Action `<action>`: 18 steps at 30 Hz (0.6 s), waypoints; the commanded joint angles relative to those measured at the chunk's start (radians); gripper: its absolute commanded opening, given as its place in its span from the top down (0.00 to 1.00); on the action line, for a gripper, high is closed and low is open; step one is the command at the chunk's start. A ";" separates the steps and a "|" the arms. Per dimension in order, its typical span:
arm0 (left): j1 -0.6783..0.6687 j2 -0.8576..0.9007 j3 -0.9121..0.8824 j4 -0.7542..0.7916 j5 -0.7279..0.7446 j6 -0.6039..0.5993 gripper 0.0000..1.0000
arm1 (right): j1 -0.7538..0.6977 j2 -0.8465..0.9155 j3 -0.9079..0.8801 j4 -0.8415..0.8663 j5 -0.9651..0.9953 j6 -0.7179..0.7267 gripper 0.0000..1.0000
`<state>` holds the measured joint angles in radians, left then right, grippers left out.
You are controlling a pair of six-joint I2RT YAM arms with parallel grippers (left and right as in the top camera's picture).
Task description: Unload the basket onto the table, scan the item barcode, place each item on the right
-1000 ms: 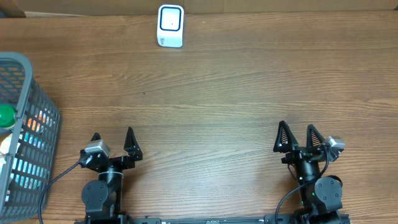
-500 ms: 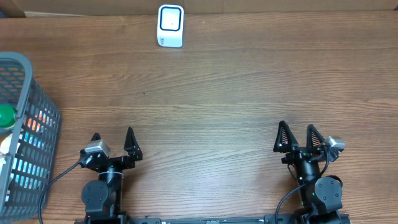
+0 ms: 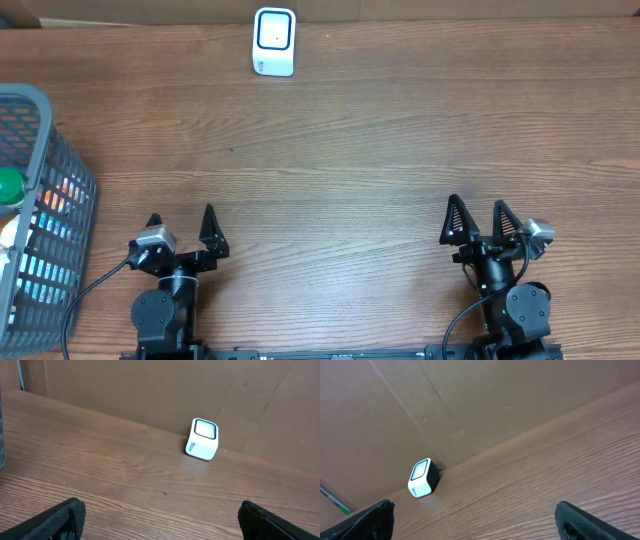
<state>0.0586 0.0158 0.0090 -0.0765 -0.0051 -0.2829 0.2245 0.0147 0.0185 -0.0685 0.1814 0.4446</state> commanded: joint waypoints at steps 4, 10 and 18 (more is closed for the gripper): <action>-0.006 -0.012 -0.004 0.001 -0.013 -0.010 0.00 | 0.006 -0.013 -0.011 0.006 -0.003 0.000 0.00; -0.006 -0.012 -0.004 0.002 -0.027 -0.010 0.00 | 0.006 -0.013 -0.011 0.006 -0.003 0.000 0.00; -0.006 -0.012 -0.004 0.003 0.026 -0.010 0.00 | 0.006 -0.013 -0.011 0.006 -0.003 0.000 0.00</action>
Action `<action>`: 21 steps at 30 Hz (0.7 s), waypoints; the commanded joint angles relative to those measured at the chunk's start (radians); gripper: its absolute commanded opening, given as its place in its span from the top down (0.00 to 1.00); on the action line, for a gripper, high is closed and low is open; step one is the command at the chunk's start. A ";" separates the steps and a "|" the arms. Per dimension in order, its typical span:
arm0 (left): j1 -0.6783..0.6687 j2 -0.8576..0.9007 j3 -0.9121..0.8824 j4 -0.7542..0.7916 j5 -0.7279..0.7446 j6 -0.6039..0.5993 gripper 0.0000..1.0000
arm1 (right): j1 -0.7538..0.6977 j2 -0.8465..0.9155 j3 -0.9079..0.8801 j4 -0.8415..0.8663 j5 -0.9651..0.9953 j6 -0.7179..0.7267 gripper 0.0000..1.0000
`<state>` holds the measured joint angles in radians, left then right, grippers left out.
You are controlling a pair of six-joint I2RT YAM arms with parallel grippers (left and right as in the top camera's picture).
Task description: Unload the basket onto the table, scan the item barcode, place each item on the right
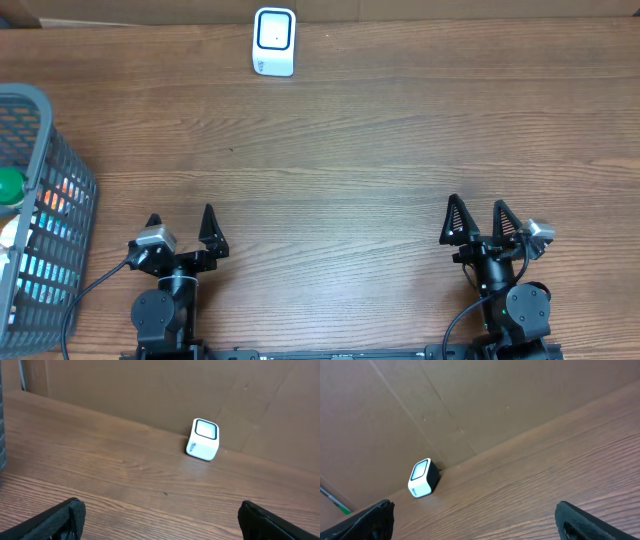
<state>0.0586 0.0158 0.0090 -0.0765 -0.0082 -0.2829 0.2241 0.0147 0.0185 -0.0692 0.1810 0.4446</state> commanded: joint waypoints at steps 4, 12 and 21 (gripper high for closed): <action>-0.006 -0.011 0.004 0.004 0.070 -0.008 0.00 | 0.006 -0.013 -0.011 0.007 -0.003 0.000 0.00; -0.006 0.080 0.187 -0.103 0.114 0.044 0.00 | 0.006 -0.013 -0.011 0.007 -0.003 0.000 0.00; -0.006 0.560 0.754 -0.410 0.132 0.116 0.00 | 0.006 -0.013 -0.011 0.007 -0.003 0.000 0.00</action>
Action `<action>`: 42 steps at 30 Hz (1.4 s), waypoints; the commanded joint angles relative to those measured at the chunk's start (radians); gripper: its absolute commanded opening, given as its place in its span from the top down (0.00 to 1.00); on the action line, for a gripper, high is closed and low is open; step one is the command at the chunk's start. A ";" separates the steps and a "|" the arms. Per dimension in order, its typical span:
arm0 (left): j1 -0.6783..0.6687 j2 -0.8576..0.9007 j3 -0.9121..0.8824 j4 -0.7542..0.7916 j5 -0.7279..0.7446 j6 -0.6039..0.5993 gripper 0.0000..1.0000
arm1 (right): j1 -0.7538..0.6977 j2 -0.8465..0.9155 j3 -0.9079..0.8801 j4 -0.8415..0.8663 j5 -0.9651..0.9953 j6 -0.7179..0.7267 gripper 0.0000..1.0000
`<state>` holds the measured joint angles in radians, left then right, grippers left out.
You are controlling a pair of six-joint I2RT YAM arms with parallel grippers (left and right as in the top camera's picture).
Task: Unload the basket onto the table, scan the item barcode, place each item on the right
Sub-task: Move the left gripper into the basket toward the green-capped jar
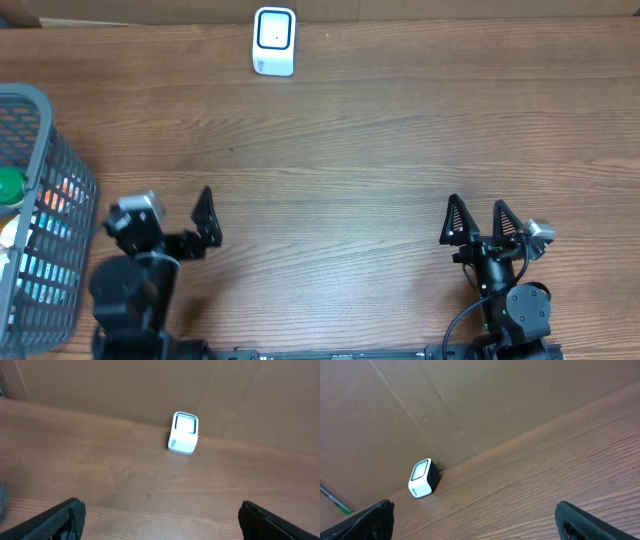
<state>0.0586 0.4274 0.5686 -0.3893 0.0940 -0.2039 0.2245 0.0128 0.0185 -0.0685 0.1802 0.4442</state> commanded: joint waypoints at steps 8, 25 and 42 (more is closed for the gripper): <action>-0.006 0.625 0.892 -0.640 0.057 0.036 0.00 | 0.006 -0.011 -0.011 0.006 -0.002 0.000 0.00; 0.236 0.869 1.234 -0.733 -0.219 -0.142 0.00 | 0.018 -0.011 -0.011 0.006 -0.002 0.000 0.00; 0.692 1.169 1.234 -0.765 -0.227 -0.262 0.05 | 0.018 -0.011 -0.011 0.006 -0.002 0.000 0.00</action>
<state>0.7238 1.5616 1.7809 -1.1534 -0.1104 -0.4843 0.2371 0.0101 0.0185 -0.0677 0.1802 0.4446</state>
